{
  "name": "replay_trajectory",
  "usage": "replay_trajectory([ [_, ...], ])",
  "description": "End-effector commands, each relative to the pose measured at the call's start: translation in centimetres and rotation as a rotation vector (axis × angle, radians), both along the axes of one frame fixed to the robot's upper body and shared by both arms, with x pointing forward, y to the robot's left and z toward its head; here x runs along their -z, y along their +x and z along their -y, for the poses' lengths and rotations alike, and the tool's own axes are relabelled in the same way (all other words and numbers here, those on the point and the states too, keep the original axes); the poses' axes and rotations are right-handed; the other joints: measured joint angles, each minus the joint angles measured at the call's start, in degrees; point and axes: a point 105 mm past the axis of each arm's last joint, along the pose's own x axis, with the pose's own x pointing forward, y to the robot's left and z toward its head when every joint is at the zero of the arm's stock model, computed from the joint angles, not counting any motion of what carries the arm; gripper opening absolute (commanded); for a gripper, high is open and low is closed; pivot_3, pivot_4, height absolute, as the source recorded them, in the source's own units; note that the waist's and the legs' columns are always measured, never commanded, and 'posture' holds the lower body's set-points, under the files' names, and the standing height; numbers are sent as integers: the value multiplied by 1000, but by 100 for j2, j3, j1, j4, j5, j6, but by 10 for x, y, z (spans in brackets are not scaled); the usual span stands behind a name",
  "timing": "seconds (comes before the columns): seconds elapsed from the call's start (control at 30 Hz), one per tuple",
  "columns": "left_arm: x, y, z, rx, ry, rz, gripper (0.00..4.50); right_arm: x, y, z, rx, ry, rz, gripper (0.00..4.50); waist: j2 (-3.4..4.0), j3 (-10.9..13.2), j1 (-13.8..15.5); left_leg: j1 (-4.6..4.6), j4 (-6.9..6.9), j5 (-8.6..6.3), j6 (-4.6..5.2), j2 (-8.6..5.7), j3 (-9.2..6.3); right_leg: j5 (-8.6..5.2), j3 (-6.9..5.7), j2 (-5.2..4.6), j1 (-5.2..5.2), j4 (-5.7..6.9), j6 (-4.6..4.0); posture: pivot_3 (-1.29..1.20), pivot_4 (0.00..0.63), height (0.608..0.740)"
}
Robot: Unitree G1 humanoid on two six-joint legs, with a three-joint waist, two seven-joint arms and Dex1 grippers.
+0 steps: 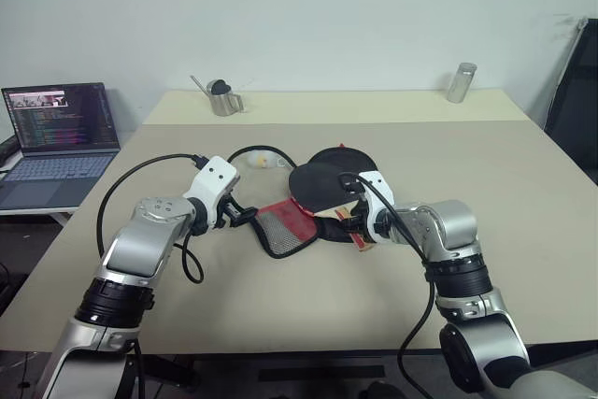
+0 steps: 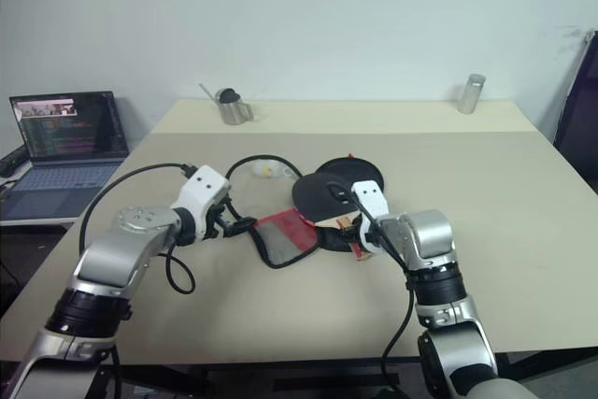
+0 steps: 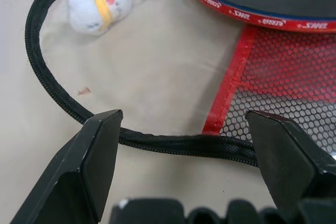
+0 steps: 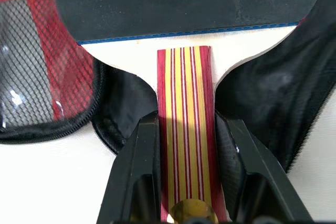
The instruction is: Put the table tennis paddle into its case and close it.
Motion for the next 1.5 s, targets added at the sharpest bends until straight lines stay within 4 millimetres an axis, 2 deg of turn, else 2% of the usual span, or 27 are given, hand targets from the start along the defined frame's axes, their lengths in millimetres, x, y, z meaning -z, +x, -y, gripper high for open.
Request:
replay_trajectory([
  [0.03, -16, -1, -7, -21, 10, 59, 4106, -37, 2, -4, -27, 76, 95, 1064, 0, 0, 1, 0, 0, 0, 0, 0, -1, 0, 0, 0, 0, 0, 0, 0, 150, 740],
  [0.2, -17, -1, -10, -26, 12, 60, 4106, -63, 5, -1, 0, 147, 133, 1064, 0, 0, 3, -1, 0, 0, 0, 0, -1, 0, 0, 0, 0, -1, 0, 0, 150, 740],
  [0.33, -16, 1, -6, -18, 10, 59, 4106, -70, 22, 4, 160, 150, 169, 1064, 0, 0, -2, 0, -1, 0, 0, 0, 0, 0, 1, 0, -2, 1, 0, 0, 150, 740],
  [0.6, -15, 3, 5, 8, 0, 59, 4106, -54, 47, -22, 345, 175, 147, 1064, 1, 1, -30, 0, -2, 0, -1, 0, 2, 0, 3, 0, -4, 2, 0, 0, 150, 740],
  [0.77, -16, 2, 2, 0, 3, 60, 4106, -41, 54, -20, 450, 143, 126, 1064, 2, 1, -52, -5, -2, 0, -1, -2, 1, 0, 2, -1, -5, -2, 0, 0, 150, 740],
  [0.87, -15, 1, 0, -5, 5, 58, 4106, -34, 53, -18, 479, 133, 109, 1064, 2, 1, -114, -5, -4, 0, -1, 0, 1, 0, 3, -1, -6, 0, 0, 0, 150, 740],
  [1.0, -14, -1, -1, -10, 7, 55, 4106, -36, 49, -23, 463, 133, 110, 1064, 2, 1, -165, -4, -5, 0, -1, 1, 5, 0, 9, 0, -7, 1, 0, 0, 150, 740],
  [1.23, -12, -2, -2, -15, 8, 49, 4106, -47, 26, -52, 325, 172, 112, 1064, 3, 1, -177, -6, -7, 0, 0, 2, 6, 0, 11, 1, -13, 2, 0, 0, 150, 740],
  [1.5, -11, -2, 0, -14, 7, 43, 4106, -36, 14, -70, 269, 180, 68, 1064, 2, 1, -168, -6, -7, 0, 0, 1, 5, 0, 10, 1, -13, 2, 0, 0, 150, 740],
])
